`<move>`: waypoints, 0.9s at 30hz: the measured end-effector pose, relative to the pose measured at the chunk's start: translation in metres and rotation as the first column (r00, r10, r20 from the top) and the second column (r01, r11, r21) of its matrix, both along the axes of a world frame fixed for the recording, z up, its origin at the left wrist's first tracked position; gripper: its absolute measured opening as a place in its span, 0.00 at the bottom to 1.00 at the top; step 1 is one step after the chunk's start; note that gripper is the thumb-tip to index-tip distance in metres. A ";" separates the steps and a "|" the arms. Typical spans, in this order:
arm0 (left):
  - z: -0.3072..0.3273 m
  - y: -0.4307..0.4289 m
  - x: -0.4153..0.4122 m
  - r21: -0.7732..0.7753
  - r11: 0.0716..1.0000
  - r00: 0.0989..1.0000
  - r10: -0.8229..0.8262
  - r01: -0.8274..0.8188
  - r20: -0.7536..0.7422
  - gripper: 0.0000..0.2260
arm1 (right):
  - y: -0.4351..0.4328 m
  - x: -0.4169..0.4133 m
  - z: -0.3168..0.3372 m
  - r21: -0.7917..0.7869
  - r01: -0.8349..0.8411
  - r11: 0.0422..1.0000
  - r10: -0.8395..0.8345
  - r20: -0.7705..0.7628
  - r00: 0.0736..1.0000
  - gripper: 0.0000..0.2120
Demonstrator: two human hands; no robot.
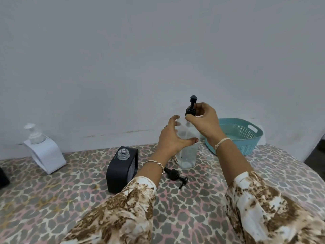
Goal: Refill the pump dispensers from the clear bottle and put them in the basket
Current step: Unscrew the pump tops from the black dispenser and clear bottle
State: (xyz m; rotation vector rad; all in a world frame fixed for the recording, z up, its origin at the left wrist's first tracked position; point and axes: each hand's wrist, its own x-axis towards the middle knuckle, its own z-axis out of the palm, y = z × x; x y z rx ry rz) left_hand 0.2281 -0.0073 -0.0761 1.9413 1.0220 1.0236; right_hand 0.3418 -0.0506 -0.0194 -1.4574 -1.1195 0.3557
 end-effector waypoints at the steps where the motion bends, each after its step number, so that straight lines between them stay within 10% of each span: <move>1: 0.000 0.000 0.000 -0.001 1.000 1.000 0.001 -0.001 -0.001 0.44 | 0.000 -0.001 0.000 -0.005 -0.036 0.999 0.036 -0.003 0.999 0.10; 7: -0.001 0.001 0.000 -0.013 1.000 1.000 0.002 -0.002 0.011 0.45 | 0.003 -0.001 0.002 -0.019 0.175 0.984 -0.171 0.114 0.979 0.21; 22: -0.001 0.003 0.002 -0.020 1.000 1.000 -0.012 0.012 -0.021 0.44 | 0.003 0.003 0.006 -0.006 0.083 0.997 -0.081 0.160 0.984 0.06; 27: -0.001 0.005 0.003 -0.022 1.000 0.999 -0.020 0.019 -0.027 0.46 | 0.003 0.005 0.010 -0.034 0.090 0.995 -0.081 0.205 0.975 0.17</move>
